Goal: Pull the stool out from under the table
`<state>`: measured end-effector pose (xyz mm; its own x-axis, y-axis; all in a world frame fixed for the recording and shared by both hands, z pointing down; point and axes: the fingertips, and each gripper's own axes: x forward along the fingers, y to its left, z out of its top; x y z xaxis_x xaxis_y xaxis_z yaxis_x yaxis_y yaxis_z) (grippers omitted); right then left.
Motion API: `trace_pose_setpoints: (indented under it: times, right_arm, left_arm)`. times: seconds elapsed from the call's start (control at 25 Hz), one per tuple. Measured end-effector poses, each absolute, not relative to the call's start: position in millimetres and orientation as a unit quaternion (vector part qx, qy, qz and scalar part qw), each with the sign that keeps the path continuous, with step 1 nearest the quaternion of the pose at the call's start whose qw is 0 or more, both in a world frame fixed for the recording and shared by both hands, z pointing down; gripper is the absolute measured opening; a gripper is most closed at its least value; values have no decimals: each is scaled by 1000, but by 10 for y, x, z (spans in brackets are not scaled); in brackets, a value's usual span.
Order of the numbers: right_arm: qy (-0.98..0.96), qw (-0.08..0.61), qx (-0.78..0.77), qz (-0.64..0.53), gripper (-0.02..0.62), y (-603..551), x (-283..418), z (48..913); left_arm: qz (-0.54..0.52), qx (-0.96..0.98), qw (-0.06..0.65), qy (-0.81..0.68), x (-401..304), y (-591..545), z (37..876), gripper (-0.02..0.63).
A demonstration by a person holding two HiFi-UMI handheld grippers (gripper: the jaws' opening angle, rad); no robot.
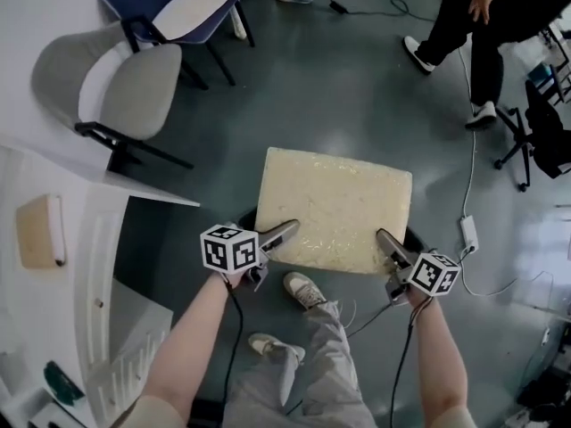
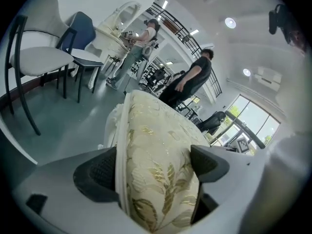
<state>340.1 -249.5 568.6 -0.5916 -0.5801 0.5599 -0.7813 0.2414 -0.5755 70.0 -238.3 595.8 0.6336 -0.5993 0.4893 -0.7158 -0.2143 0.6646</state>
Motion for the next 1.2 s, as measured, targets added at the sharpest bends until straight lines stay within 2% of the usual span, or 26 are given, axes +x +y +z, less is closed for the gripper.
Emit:
trace_pose_setpoints:
  times: [0.44,1.2]
  right_arm:
    - [-749,99,467,460,431,-2495,4037,6283]
    - [-741,113,456,480,431,-2471,4139,7471]
  left_arm:
    - [98,791,463,-388,1346,-2619,6504,462]
    - [102,776,481,-396,1442,-2525,7645,462]
